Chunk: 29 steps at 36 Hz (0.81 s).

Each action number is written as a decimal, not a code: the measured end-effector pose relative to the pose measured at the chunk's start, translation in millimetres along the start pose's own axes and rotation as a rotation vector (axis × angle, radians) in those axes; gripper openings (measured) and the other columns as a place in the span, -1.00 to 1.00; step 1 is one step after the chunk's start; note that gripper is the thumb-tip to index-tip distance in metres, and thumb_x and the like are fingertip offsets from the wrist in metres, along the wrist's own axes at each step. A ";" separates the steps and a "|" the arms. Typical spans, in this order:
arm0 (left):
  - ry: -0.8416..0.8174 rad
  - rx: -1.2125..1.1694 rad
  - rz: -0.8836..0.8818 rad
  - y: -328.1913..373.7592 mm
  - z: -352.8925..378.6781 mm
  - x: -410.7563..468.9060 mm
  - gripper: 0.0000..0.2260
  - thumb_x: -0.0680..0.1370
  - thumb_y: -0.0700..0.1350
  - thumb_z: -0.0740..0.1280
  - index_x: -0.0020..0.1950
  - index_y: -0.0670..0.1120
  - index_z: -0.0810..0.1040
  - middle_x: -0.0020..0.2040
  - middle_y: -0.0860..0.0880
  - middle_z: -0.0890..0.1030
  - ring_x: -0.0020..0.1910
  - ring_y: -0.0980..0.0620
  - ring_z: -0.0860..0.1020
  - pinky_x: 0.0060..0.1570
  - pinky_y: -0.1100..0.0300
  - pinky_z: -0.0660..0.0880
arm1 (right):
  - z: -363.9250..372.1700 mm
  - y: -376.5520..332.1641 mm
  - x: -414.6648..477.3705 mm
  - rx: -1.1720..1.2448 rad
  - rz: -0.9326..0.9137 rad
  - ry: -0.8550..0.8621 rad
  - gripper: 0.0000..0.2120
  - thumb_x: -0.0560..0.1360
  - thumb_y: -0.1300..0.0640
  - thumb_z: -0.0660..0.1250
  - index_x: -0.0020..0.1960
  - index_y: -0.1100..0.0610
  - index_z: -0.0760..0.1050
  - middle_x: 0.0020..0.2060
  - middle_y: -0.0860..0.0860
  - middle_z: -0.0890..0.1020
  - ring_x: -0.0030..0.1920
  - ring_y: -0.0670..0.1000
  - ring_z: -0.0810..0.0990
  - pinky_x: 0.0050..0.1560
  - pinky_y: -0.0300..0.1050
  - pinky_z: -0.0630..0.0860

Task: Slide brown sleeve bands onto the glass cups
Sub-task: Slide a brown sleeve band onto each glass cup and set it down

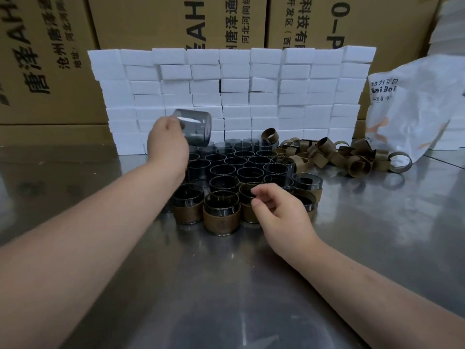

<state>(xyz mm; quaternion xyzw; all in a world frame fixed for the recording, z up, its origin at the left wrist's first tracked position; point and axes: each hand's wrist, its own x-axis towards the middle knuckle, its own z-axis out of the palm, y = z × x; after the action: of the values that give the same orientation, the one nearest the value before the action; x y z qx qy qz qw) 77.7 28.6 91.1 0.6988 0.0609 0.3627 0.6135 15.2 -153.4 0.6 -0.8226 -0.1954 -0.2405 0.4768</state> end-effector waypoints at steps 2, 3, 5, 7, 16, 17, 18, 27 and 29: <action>0.006 -0.291 -0.154 6.7 -2.9 -21.3 -0.74 0.63 -0.08 0.04 -0.16 0.01 0.45 -0.15 0.04 0.60 -0.06 0.01 0.60 -0.09 0.10 0.52 | 0.6 -0.4 0.4 0.058 0.009 0.012 -0.73 0.48 0.11 0.30 0.08 -0.21 0.38 -0.23 -0.30 0.52 -0.22 -0.27 0.49 -0.20 -0.45 0.38; -0.022 -0.398 -0.217 8.3 -4.0 -35.6 -0.75 0.64 -0.07 0.05 -0.15 0.01 0.46 -0.20 0.04 0.64 -0.14 0.05 0.63 -0.12 0.11 0.58 | 1.1 -1.4 0.3 0.088 0.015 0.004 -0.64 0.46 0.08 0.32 0.19 -0.19 0.35 -0.19 -0.33 0.50 -0.23 -0.25 0.49 -0.19 -0.44 0.40; -0.120 -0.535 -0.312 9.6 -6.0 -66.8 -0.73 0.65 -0.06 0.04 -0.11 -0.02 0.49 -0.37 0.05 0.65 -0.36 0.09 0.64 -0.36 0.17 0.59 | 2.6 -3.8 0.0 0.153 0.014 -0.036 -0.41 0.36 -0.04 0.36 0.31 -0.31 0.21 -0.12 -0.36 0.46 -0.24 -0.21 0.50 -0.16 -0.32 0.47; -0.212 -0.588 -0.367 5.0 -6.3 -94.3 -0.70 0.65 -0.05 0.05 -0.12 -0.08 0.51 -0.42 0.00 0.63 -0.43 0.02 0.63 -0.49 0.20 0.53 | 4.1 -5.2 0.0 0.166 -0.017 -0.092 -0.28 0.23 -0.18 0.38 0.22 -0.55 0.05 -0.02 -0.37 0.44 -0.14 -0.18 0.53 -0.07 -0.20 0.52; -0.282 -0.419 -0.183 -13.2 -19.5 -129.6 -0.78 0.65 -0.10 0.04 -0.04 0.00 0.46 -0.25 -0.04 0.65 -0.33 0.04 0.63 -0.37 0.14 0.59 | 4.2 -11.4 -1.8 0.074 -0.170 -0.118 -0.35 0.28 0.01 0.51 0.32 -0.10 0.36 0.16 -0.10 0.53 0.23 -0.07 0.48 0.24 -0.03 0.44; -0.305 -0.379 -0.171 -14.9 -18.7 -129.5 -0.78 0.65 -0.11 0.05 -0.01 0.03 0.48 -0.21 -0.02 0.64 -0.33 0.06 0.62 -0.34 0.14 0.60 | 3.0 -13.7 -1.1 0.081 -0.171 -0.106 -0.40 0.28 -0.01 0.48 0.28 -0.15 0.38 0.12 -0.16 0.55 0.20 -0.08 0.50 0.18 0.01 0.47; -0.336 -0.353 -0.171 -16.0 -17.9 -129.7 -0.78 0.64 -0.15 0.07 0.02 0.06 0.49 -0.20 0.01 0.65 -0.33 0.06 0.60 -0.35 0.17 0.59 | 1.2 -15.7 -0.7 0.073 -0.182 -0.075 -0.46 0.28 -0.05 0.45 0.22 -0.25 0.39 0.08 -0.23 0.56 0.16 -0.13 0.51 0.12 -0.04 0.50; -0.548 0.001 0.262 -28.0 -24.1 -131.9 -0.39 0.41 -0.21 0.33 0.32 0.27 0.20 0.27 0.11 0.41 0.13 0.34 0.42 0.01 0.48 0.40 | -1.9 -19.9 -1.6 -0.106 -0.125 0.025 -0.56 0.23 -0.18 0.34 0.04 -0.49 0.29 -0.02 -0.43 0.42 0.08 -0.35 0.38 -0.01 -0.46 0.37; -0.480 0.084 0.270 -28.6 -25.0 -129.7 -0.36 0.36 0.00 0.38 0.32 0.30 0.12 0.29 0.17 0.38 0.19 0.36 0.37 0.13 0.48 0.34 | 0.0 -20.5 -3.7 -0.148 -0.136 -0.029 -0.58 0.30 -0.04 0.37 0.11 -0.29 0.37 -0.02 -0.32 0.44 0.09 -0.30 0.37 0.05 -0.36 0.37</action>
<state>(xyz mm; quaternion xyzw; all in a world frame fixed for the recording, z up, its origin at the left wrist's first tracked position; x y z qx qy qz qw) -21.1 -13.0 8.9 0.7913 -0.1650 0.2623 0.5271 0.9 -144.1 12.5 -0.8437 -0.2395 -0.2741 0.3945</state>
